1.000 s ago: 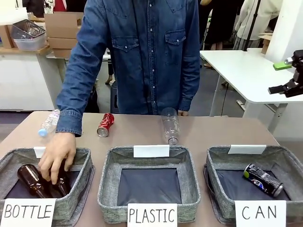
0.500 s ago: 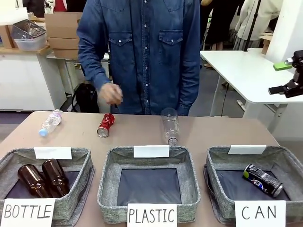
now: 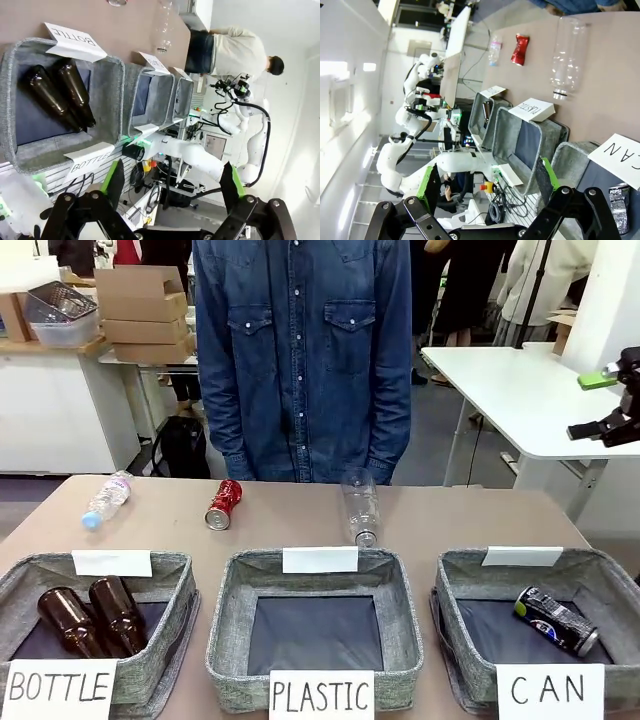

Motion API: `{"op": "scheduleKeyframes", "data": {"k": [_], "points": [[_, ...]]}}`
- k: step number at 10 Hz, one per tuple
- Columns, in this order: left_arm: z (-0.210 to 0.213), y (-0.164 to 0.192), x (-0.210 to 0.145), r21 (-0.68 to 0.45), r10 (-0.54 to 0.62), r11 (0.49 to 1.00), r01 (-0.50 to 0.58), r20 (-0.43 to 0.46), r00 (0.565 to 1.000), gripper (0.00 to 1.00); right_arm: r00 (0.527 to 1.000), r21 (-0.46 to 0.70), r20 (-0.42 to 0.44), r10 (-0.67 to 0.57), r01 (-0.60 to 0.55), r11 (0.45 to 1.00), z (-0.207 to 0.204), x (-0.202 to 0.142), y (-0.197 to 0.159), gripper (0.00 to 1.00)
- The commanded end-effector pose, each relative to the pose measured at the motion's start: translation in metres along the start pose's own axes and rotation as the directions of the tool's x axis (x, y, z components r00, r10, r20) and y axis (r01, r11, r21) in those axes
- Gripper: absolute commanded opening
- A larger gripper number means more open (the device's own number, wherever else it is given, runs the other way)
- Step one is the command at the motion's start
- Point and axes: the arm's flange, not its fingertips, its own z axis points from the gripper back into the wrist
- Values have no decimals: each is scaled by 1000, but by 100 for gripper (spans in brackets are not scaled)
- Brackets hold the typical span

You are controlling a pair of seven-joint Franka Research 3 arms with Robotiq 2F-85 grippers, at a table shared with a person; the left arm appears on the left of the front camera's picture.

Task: Sort the can waste into the basket.
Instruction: Pick up the can waste from the table and place it in the right Fabric basket.

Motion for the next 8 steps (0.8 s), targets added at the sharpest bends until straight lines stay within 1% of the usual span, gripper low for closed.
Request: {"op": "scheduleKeyframes", "data": {"k": [1,2,3,4,5,6,7,8], "points": [[-34,-3,14,54,-80,995,84,-65,995,100,1000,-5,-15,17,-17,1000,4,-1,1,100],[-69,-3,37,63,-127,988,138,-157,979,100,1000,-5,-15,17,-17,1000,4,-1,1,100],[-103,-7,57,84,-169,979,188,-199,965,100,1000,-5,-15,17,-17,1000,4,-1,1,100],[-138,-15,72,98,-207,966,239,-264,942,100,1000,-5,-15,17,-17,1000,4,-1,1,100],[-165,-20,84,152,-214,952,266,-293,932,100,1000,-5,-15,17,-17,1000,4,-1,1,100],[-202,-24,102,202,-222,929,310,-366,904,100,1000,-5,-15,17,-17,1000,4,-1,1,100],[-238,-25,117,273,-230,892,361,-412,882,100,1000,-5,-15,17,-17,1000,4,-1,1,100],[-276,-24,131,374,-264,823,428,-415,871,100,1000,-5,-15,17,-17,1000,4,-1,1,100]]}}
